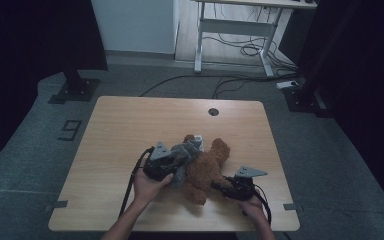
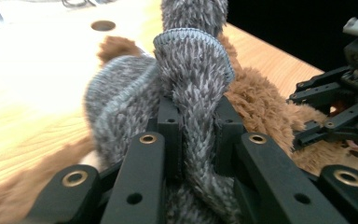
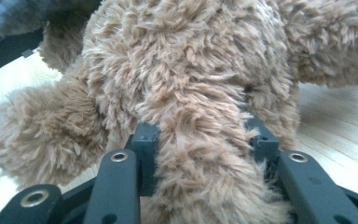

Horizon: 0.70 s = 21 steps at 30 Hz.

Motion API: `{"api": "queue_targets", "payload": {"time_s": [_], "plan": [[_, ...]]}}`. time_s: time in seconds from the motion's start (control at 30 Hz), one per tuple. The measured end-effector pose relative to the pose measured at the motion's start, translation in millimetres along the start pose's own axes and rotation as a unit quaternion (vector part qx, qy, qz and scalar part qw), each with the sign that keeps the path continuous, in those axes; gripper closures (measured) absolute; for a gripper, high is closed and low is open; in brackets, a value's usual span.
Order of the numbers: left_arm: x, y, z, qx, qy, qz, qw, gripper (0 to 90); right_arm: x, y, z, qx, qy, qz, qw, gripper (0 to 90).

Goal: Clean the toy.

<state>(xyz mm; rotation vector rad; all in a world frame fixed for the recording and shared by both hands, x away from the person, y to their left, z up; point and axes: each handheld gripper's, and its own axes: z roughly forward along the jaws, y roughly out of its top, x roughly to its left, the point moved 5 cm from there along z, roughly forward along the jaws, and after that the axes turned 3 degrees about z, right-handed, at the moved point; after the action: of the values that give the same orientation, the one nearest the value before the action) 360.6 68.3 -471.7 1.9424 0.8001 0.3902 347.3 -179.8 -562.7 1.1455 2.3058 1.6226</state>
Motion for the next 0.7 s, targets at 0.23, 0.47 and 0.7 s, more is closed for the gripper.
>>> {"api": "queue_targets", "payload": {"time_s": [0.23,0.47,0.7], "plan": [[24.1,-6.6,-27.6,-0.026,0.025,-0.023,0.9991,77.3,0.0,-0.2,-0.1,-0.001,-0.002,0.004,1.0,57.9],[54.7,-32.3,-38.2,-0.01,0.063,-0.055,0.9964,77.8,-0.6,-0.8,0.2,0.001,0.0,0.005,1.0,57.9],[79.0,-61.7,-31.7,0.029,0.086,-0.085,0.9922,78.1,-0.7,-1.1,0.4,0.0,0.0,0.008,1.0,57.9]]}}
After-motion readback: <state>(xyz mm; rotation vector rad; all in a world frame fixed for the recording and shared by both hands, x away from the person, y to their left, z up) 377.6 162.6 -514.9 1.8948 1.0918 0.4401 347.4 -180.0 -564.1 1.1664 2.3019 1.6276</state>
